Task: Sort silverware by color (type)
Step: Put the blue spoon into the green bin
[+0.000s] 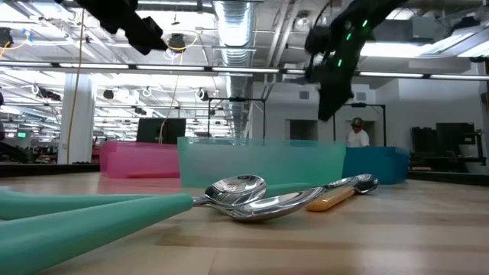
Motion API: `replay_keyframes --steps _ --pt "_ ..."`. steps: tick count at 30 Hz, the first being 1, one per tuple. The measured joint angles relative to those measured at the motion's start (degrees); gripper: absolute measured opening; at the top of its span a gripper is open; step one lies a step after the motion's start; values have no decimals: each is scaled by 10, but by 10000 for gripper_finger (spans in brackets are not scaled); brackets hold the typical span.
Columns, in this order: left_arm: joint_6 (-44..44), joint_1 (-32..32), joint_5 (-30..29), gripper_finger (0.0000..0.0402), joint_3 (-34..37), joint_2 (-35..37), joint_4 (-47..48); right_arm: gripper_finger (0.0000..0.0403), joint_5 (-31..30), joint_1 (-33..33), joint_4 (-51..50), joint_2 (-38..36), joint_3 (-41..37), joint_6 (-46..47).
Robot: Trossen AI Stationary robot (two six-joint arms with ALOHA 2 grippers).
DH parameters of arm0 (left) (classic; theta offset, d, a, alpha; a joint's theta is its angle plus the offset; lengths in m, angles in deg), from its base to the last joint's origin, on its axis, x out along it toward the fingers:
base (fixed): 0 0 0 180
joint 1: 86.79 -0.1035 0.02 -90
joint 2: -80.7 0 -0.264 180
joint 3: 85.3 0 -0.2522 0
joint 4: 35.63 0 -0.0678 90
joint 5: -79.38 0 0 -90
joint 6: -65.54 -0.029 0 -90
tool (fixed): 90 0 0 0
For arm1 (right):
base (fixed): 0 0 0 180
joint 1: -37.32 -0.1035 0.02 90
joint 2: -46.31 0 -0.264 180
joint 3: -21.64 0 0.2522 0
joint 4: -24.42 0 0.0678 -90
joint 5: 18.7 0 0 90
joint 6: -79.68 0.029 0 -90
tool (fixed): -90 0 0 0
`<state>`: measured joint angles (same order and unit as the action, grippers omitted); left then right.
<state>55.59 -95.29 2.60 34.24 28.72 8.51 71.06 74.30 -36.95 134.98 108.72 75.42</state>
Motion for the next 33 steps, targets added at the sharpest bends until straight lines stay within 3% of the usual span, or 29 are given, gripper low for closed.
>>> replay_keyframes --steps 6,9,15,24,33 --pt "32 62 15 218 0 -3 -28 175 10 -67 -26 -117 0 57" --pt "48 109 -9 218 0 -11 -35 175 10 -116 -36 -161 1 86" --pt "81 192 -56 218 0 -37 -77 175 19 -270 -17 -199 1 105" --pt "127 277 -73 218 -1 -22 -112 176 1 -469 136 -107 1 57" --pt "153 320 -87 218 -1 -19 -108 176 1 -516 214 46 1 24"
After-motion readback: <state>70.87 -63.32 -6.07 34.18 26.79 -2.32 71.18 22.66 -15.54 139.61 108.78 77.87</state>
